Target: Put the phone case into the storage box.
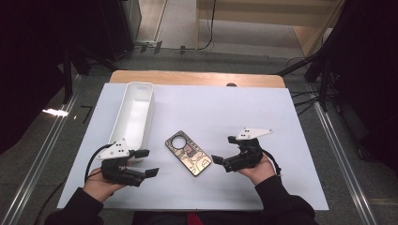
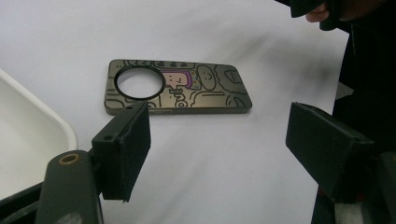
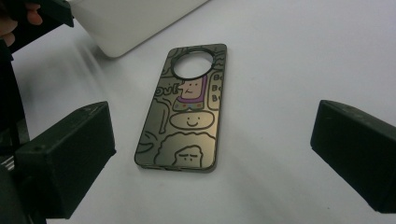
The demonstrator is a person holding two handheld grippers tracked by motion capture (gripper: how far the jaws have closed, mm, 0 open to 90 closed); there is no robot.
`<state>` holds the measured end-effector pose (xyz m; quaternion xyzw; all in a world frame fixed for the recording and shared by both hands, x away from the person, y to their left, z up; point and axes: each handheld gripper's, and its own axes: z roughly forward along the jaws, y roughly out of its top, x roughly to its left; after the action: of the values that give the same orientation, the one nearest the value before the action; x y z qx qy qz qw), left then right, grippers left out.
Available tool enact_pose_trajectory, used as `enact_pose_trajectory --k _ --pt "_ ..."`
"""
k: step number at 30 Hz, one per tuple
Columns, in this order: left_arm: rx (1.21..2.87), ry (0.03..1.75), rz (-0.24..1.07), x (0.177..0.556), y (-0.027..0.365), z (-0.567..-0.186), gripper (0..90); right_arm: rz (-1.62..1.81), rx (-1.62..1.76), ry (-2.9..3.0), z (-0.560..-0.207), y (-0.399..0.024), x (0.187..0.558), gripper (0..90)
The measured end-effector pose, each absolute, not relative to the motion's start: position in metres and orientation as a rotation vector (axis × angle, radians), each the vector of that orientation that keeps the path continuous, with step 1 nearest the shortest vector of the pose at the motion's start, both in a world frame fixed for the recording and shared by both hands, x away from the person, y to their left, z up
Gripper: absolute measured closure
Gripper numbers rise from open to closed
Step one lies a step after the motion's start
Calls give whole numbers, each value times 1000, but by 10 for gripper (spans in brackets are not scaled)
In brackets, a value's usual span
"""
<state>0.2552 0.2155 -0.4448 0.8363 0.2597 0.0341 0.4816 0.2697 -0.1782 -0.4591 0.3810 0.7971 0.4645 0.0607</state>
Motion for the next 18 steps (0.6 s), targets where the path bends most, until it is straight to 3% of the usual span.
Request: enact_pose_trajectory --k 18 --pt "2040 636 75 256 216 -445 219 1398 1163 2408 -460 -153 279 0"
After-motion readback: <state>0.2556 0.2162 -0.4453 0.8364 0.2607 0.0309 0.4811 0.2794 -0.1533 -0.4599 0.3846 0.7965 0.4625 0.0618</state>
